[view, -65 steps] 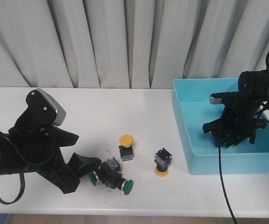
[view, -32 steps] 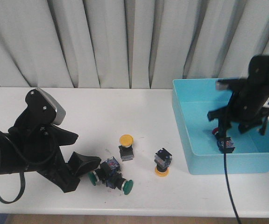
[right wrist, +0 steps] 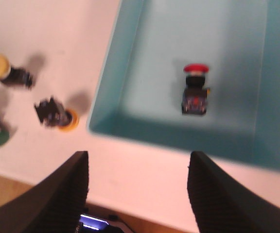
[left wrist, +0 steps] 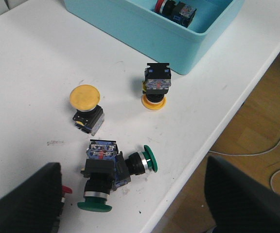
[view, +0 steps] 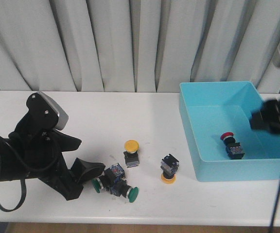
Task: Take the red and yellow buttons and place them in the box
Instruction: 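Withdraw the right gripper from the box toward the robot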
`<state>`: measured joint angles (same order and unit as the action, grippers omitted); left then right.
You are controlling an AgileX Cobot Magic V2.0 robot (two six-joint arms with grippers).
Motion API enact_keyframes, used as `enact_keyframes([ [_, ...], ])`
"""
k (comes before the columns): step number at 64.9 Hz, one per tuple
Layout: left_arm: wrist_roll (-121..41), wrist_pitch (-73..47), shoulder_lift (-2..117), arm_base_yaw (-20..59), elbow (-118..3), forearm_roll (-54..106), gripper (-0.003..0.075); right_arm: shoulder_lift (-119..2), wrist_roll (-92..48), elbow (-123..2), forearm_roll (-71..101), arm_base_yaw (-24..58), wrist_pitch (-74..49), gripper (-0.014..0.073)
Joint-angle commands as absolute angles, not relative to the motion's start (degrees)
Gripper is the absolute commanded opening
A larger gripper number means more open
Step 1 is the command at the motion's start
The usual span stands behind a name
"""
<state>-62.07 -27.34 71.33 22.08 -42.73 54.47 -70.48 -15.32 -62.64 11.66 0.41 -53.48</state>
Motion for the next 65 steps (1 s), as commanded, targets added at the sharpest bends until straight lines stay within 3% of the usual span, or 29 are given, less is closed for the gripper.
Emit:
enact_keyframes([
  [1,-61.7,-25.8,69.9,22.1,-44.1,56.1,0.0594,-62.2,-16.6,-57.3,12.2,0.3,-50.0,0.0447],
  [9,-61.7,-25.8,69.9,22.1,-44.1,56.1,0.0594,-55.5,-15.5,-50.7,12.0,1.7,-50.0,0.0443],
  [25,-61.7,-25.8,69.9,22.1,-44.1,55.7,0.0594,-53.7,-5.0,-45.7,-5.0,16.6,-52.4,0.0418],
  [38,-61.6,-25.1,70.0,22.1,-44.1,54.4,0.0594,-53.4,-1.6,-45.2,-9.2,23.5,-50.7,0.0418],
  [53,-58.8,-20.3,70.0,22.1,-44.1,46.0,0.0594,-53.4,-2.0,-45.2,-8.5,24.9,-48.2,0.0418],
  [65,-55.4,-23.3,70.0,22.1,-44.1,34.2,0.0594,-53.4,-2.0,-45.2,-8.5,24.9,-48.0,0.0418],
])
